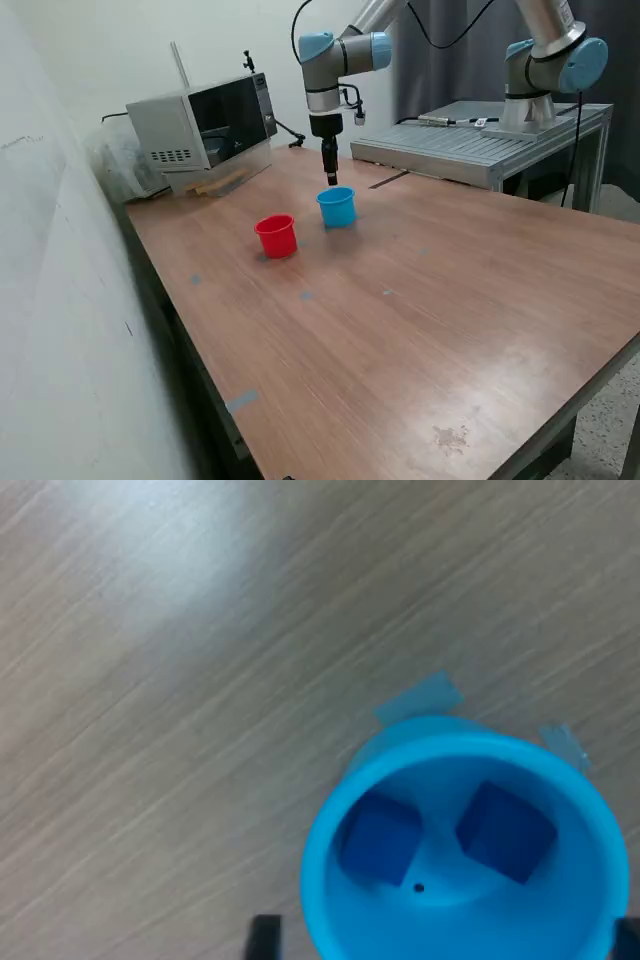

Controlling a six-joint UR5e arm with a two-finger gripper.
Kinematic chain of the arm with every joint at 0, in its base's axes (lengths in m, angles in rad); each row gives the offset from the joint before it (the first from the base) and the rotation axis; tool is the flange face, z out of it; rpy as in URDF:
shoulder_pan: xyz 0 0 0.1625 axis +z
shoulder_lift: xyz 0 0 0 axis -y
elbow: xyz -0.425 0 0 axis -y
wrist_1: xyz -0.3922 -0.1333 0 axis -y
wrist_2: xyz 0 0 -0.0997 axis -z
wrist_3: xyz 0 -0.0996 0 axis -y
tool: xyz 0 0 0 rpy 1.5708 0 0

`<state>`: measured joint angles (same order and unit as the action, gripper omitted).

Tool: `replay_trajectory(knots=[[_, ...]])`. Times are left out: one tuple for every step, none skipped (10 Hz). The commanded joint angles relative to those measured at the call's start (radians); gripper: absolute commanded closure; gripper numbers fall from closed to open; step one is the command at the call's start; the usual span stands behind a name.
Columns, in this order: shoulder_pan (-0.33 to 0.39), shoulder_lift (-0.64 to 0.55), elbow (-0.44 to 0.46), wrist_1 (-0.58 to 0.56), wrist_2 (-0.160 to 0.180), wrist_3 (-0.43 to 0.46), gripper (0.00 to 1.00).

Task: Place red objects in the red bin, and blue objects in the blue bin.

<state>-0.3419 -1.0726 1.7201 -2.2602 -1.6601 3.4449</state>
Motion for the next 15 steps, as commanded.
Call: replay_trajectory(knots=[[0.004,-0.016,0.003,0.016,-0.003,-0.041,0.00],[0.020,-0.077,0.013,0.068,-0.001,-0.056,0.00],[0.067,-0.140,0.025,0.149,-0.001,-0.056,0.00],[0.122,-0.200,0.029,0.212,-0.001,-0.056,0.00],[0.164,-0.266,0.035,0.273,-0.001,-0.058,0.00],[0.207,-0.323,0.033,0.328,-0.001,-0.058,0.00],[0.249,-0.366,0.032,0.377,-0.001,-0.059,0.00],[0.299,-0.403,0.032,0.425,-0.001,-0.059,0.00],[0.331,-0.444,0.033,0.456,0.002,-0.056,0.00],[0.362,-0.489,0.036,0.488,0.006,-0.049,0.00],[0.380,-0.512,0.036,0.494,0.007,-0.049,0.00],[0.382,-0.533,0.050,0.498,0.007,-0.049,0.00],[0.383,-0.559,0.076,0.499,0.007,-0.050,0.00],[0.383,-0.595,0.107,0.499,0.005,-0.059,0.00],[0.383,-0.625,0.133,0.516,0.005,-0.062,0.00]])
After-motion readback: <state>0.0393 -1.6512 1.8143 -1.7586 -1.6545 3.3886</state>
